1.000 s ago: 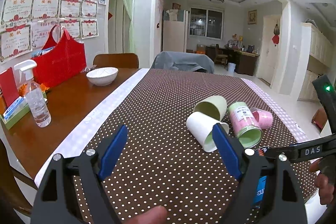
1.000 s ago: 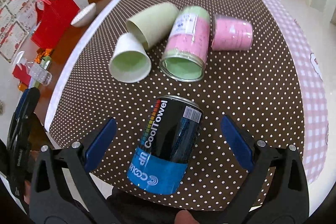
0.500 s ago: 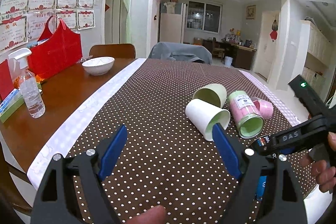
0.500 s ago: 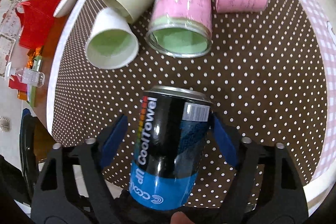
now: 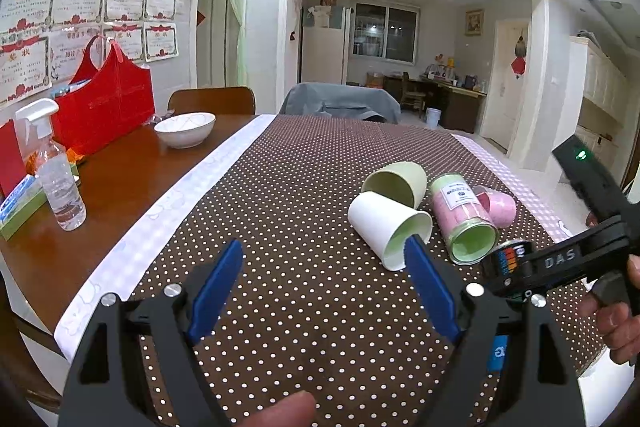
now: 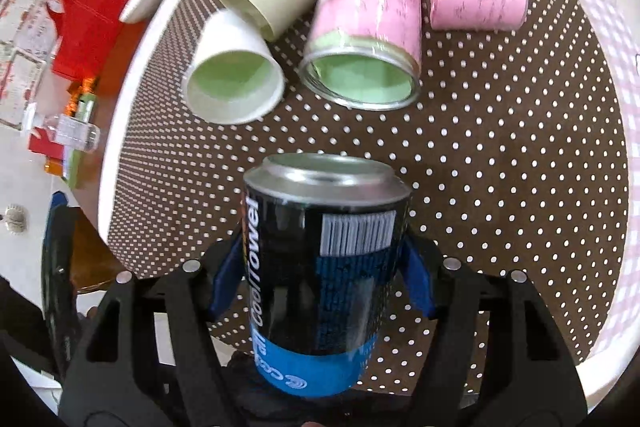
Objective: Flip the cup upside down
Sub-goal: 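Grasp the black-and-blue can with the right gripper, then lift and rotate the can with the right gripper, standing it upright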
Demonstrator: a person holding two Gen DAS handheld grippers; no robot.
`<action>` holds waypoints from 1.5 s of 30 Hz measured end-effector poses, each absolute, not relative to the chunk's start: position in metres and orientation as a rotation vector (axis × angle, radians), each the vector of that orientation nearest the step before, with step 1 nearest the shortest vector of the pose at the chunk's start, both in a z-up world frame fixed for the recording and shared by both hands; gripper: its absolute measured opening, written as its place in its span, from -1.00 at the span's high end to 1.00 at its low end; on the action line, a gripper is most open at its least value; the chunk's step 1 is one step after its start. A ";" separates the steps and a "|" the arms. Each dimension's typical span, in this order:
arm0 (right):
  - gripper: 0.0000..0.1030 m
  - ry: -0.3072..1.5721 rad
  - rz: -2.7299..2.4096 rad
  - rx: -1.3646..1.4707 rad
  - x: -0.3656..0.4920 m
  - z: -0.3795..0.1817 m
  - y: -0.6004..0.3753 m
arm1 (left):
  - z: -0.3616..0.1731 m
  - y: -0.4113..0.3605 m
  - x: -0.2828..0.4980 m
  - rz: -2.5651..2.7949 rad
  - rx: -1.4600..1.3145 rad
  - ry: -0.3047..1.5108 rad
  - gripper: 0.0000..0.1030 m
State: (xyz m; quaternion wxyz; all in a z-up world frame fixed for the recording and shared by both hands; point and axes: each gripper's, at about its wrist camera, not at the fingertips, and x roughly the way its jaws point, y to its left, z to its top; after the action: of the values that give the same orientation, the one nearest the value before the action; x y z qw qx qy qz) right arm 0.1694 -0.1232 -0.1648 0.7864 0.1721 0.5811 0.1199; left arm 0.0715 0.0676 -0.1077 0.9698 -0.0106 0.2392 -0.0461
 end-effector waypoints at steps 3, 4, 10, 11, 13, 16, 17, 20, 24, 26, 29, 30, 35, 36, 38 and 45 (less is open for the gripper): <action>-0.28 1.162 0.272 0.360 0.163 -0.153 -0.130 | -0.104 0.062 0.069 -0.100 -0.009 0.475 -0.58; -0.28 1.133 0.270 0.351 0.160 -0.149 -0.131 | -0.103 0.060 0.068 -0.100 -0.004 0.472 -0.58; -0.28 0.926 0.278 0.306 0.137 -0.125 -0.136 | -0.094 0.056 0.066 -0.093 0.011 0.456 -0.58; -0.28 0.894 0.280 0.304 0.135 -0.122 -0.135 | -0.092 0.056 0.066 -0.092 0.010 0.453 -0.58; -0.28 0.822 0.276 0.289 0.129 -0.116 -0.135 | -0.089 0.055 0.065 -0.087 0.011 0.447 -0.58; -0.28 0.719 0.244 0.250 0.124 -0.114 -0.129 | -0.085 0.055 0.065 -0.083 0.016 0.441 -0.58; -0.28 0.699 0.238 0.244 0.123 -0.114 -0.133 | -0.084 0.055 0.065 -0.081 0.018 0.439 -0.58; -0.29 0.628 0.212 0.216 0.120 -0.119 -0.126 | -0.081 0.055 0.064 -0.076 0.022 0.433 -0.58; -0.29 0.527 0.167 0.153 0.112 -0.121 -0.122 | -0.078 0.054 0.063 -0.066 0.030 0.429 -0.58; -0.29 0.492 0.154 0.123 0.110 -0.123 -0.118 | -0.078 0.055 0.063 -0.062 0.029 0.427 -0.58; -0.29 0.463 0.146 0.090 0.108 -0.129 -0.114 | -0.078 0.056 0.063 -0.057 0.026 0.430 -0.58; -0.29 0.455 0.141 0.077 0.108 -0.131 -0.113 | -0.078 0.056 0.064 -0.056 0.026 0.431 -0.58; -0.29 0.455 0.112 0.031 0.113 -0.148 -0.107 | -0.080 0.057 0.065 -0.057 0.023 0.436 -0.58; -0.29 0.460 0.106 0.022 0.114 -0.152 -0.106 | -0.080 0.057 0.065 -0.057 0.022 0.437 -0.58; -0.29 0.470 0.100 0.009 0.117 -0.157 -0.103 | -0.081 0.058 0.066 -0.057 0.019 0.440 -0.58; -0.29 0.494 0.102 -0.005 0.122 -0.165 -0.099 | -0.083 0.062 0.065 -0.049 0.012 0.441 -0.58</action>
State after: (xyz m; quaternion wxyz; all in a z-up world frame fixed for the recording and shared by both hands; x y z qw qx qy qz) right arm 0.1216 -0.0992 -0.1654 0.9684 -0.0023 0.2442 0.0503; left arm 0.0654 0.0622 -0.0832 0.9755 0.0058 0.2185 -0.0244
